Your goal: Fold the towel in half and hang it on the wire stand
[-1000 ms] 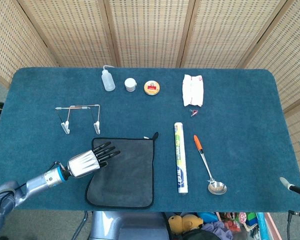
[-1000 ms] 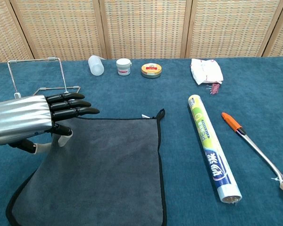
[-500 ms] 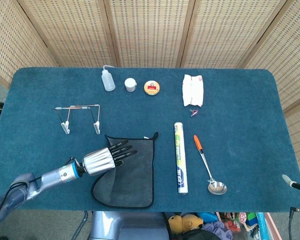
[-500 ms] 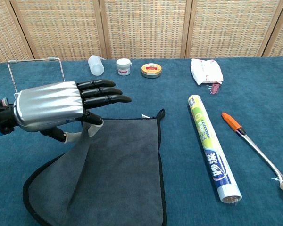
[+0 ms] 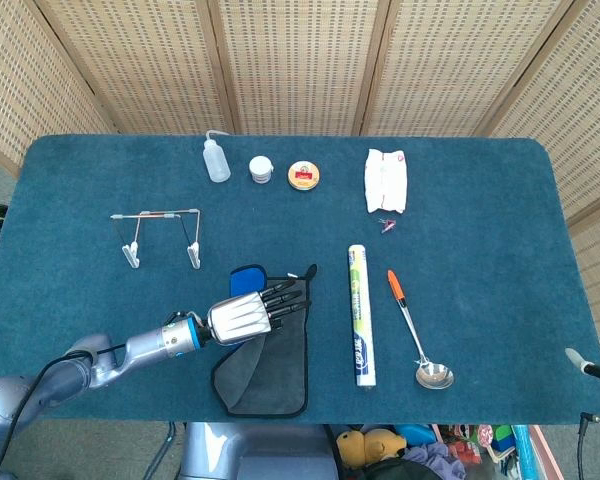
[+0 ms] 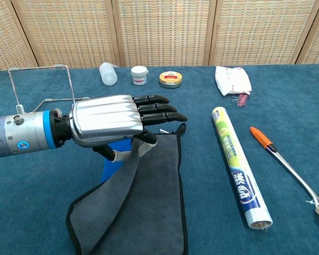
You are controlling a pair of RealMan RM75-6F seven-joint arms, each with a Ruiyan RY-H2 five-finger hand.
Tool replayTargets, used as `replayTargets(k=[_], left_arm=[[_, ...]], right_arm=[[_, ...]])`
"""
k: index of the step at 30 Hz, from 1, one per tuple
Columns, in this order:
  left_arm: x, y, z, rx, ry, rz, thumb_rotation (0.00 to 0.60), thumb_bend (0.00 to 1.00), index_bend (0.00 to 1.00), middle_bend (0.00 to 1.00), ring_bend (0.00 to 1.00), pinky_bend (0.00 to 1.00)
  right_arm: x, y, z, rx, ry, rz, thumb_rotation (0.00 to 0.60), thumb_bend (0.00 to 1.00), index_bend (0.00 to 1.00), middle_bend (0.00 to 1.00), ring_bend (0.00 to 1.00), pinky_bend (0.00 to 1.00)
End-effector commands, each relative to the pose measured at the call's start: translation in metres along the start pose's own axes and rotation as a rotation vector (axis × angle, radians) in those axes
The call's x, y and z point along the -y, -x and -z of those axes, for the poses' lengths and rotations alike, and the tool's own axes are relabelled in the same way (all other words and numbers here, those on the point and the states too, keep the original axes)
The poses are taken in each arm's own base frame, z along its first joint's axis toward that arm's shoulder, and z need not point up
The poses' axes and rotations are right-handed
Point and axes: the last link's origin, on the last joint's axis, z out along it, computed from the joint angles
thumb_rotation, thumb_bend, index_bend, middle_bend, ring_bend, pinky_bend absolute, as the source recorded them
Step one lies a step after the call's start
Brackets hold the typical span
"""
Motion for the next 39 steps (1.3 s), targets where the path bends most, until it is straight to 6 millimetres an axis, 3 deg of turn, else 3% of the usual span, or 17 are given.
replayTargets(k=[1,25,27,32,34,39], left_arm=[[-0.005,0.001,-0.013,0.006,0.006,0.008,0.600,0.41,0.70,0.00,0.00,0.02],[-0.020,0.013,-0.053,0.035,0.003,0.024,0.600,0.40,0.68,0.00,0.00,0.03],[-0.020,0.014,-0.055,0.038,0.001,0.024,0.600,0.40,0.61,0.00,0.00,0.03],[-0.019,0.014,-0.056,0.058,-0.003,0.010,0.600,0.37,0.05,0.00,0.00,0.03],[-0.016,0.011,-0.057,0.058,-0.002,-0.010,0.600,0.35,0.00,0.00,0.00,0.03],[-0.012,-0.002,-0.052,0.046,-0.008,-0.005,0.600,0.35,0.00,0.00,0.00,0.03]], right_arm=[[-0.001,0.000,0.000,-0.001,0.005,0.000,0.600,0.00,0.00,0.00,0.00,0.00],[-0.005,-0.002,-0.002,0.004,0.026,-0.007,0.600,0.00,0.00,0.00,0.00,0.00],[-0.006,-0.002,-0.001,0.003,0.027,-0.008,0.600,0.00,0.00,0.00,0.00,0.00],[-0.007,-0.002,-0.001,0.004,0.031,-0.009,0.600,0.00,0.00,0.00,0.00,0.00],[-0.007,-0.003,-0.001,0.003,0.032,-0.011,0.600,0.00,0.00,0.00,0.00,0.00],[-0.007,-0.003,-0.001,0.007,0.030,-0.013,0.600,0.00,0.00,0.00,0.00,0.00]])
